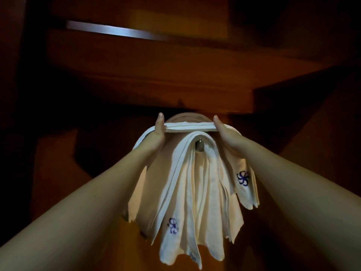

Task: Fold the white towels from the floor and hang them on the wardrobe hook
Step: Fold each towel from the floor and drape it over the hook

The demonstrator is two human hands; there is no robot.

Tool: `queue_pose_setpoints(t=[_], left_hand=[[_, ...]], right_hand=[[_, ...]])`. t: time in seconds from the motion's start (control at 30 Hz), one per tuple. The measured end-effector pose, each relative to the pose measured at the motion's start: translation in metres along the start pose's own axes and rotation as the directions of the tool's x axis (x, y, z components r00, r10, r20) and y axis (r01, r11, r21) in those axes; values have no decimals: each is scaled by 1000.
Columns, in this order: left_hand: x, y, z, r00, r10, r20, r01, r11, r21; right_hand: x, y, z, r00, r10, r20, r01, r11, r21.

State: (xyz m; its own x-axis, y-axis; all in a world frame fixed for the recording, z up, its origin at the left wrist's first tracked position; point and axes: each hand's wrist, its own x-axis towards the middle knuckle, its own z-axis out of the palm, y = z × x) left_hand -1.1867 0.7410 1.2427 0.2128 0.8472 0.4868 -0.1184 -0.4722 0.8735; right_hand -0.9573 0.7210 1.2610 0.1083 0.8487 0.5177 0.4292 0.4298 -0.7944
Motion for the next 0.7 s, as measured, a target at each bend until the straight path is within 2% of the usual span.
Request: queue_pose_setpoints(t=[0.3,0.4,0.53,0.6,0.7], left_hand=[[-13,-21,6,996,81,-49,-79,996,35],[-35,-48,5,994,87,-72,-87,996,-2],[-60,-90,2,992,-28,-123,29,1000,2],[-66,-96,0,985,-64,-161,59,998,-37],[-65,-86,-4,973,-44,-228,28,997,-70]], right_hand=[[-3,30,-4,993,-40,113,24,990,138],[-15,45,-3,983,-65,173,48,993,104],[-27,67,3,984,-60,170,58,998,15],[-28,72,3,986,-39,162,41,999,-6],[-22,70,-2,982,-31,186,36,999,-26]])
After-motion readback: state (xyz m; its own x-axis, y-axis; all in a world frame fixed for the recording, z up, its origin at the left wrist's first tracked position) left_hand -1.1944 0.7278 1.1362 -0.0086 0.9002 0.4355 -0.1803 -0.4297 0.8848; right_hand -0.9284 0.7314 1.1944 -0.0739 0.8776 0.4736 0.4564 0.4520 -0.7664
